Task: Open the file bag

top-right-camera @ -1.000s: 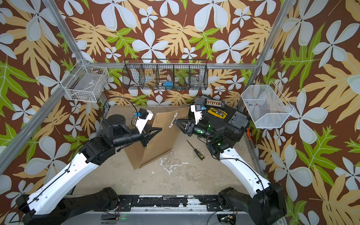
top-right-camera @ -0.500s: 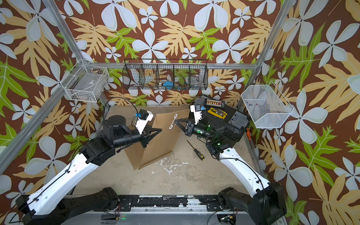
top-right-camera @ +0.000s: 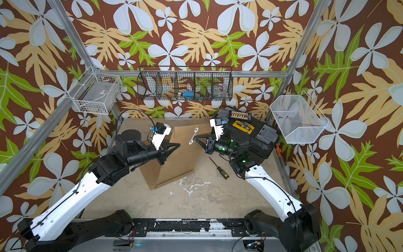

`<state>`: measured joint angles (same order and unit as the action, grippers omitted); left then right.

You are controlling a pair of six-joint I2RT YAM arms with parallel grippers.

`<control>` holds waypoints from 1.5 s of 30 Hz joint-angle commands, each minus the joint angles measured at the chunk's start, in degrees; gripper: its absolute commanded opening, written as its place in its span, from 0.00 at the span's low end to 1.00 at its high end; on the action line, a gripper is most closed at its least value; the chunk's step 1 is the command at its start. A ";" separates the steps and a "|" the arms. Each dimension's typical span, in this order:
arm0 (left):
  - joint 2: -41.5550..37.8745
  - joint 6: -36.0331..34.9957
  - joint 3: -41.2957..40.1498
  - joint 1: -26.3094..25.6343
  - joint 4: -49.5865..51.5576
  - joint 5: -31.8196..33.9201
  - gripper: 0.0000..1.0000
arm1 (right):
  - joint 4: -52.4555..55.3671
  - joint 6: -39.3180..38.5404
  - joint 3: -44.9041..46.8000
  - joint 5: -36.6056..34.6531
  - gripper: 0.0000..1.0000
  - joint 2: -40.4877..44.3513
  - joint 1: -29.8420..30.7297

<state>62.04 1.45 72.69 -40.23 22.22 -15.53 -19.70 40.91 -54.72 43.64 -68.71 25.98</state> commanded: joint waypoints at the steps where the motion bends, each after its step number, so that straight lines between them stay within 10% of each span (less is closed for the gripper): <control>1: 0.27 -0.14 0.52 -0.03 -1.37 0.50 0.00 | 2.87 -3.73 -1.34 0.69 0.00 -0.28 1.40; 45: 5.11 -11.46 5.54 -8.98 13.68 22.67 0.00 | 22.66 -19.06 -7.68 -14.60 0.00 2.36 3.48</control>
<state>67.09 -8.16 77.93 -49.04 35.57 7.20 4.12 23.14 -62.46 29.63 -66.52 29.36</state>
